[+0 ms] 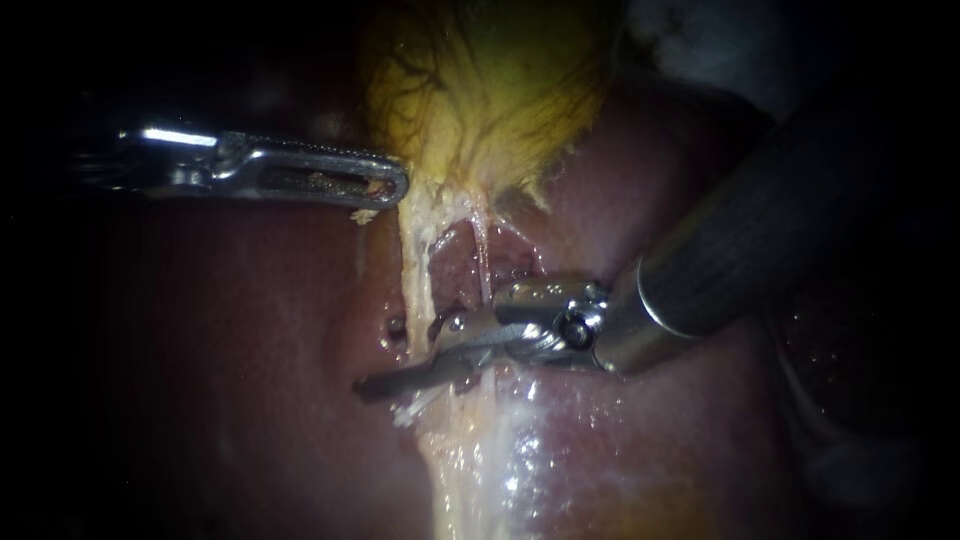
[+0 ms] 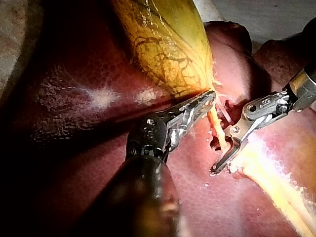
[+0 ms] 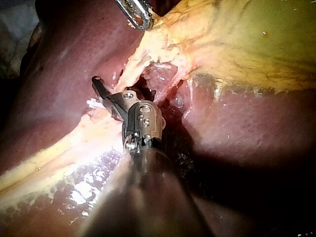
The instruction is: Clipping second clip left tube
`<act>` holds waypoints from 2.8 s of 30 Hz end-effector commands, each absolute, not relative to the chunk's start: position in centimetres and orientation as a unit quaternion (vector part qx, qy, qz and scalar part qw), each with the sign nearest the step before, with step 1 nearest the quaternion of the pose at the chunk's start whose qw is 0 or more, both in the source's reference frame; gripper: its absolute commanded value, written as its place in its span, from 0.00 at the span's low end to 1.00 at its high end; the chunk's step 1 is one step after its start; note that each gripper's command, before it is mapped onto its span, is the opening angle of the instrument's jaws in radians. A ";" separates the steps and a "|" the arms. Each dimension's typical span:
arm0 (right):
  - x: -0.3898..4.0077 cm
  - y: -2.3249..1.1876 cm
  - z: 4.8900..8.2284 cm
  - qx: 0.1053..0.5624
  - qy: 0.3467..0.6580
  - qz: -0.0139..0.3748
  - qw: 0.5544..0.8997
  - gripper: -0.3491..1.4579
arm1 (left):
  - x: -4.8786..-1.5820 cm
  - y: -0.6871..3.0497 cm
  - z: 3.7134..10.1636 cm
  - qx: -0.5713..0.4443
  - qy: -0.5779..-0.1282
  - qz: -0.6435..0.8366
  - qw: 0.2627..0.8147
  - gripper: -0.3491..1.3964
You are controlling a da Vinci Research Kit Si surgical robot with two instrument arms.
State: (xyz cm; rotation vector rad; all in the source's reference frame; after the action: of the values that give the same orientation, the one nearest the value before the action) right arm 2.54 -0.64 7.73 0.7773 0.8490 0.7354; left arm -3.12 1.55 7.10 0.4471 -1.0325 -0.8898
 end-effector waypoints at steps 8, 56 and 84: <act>2.48 -0.58 7.74 0.340 0.403 0.329 0.783 0.52 | -3.09 1.56 7.11 0.205 -0.473 -0.407 0.754 0.00; 2.20 -0.61 7.40 0.521 0.529 0.196 0.640 0.48 | -3.07 1.57 7.15 0.206 -0.474 -0.406 0.754 0.00; 2.21 -0.45 7.44 0.512 0.523 0.226 0.643 0.00 | -3.05 1.60 7.18 0.208 -0.474 -0.404 0.754 0.00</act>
State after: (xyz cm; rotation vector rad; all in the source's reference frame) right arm 2.20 -0.45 7.44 1.1675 1.1908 0.5150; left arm -3.05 1.60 7.18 0.4539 -1.0349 -0.8818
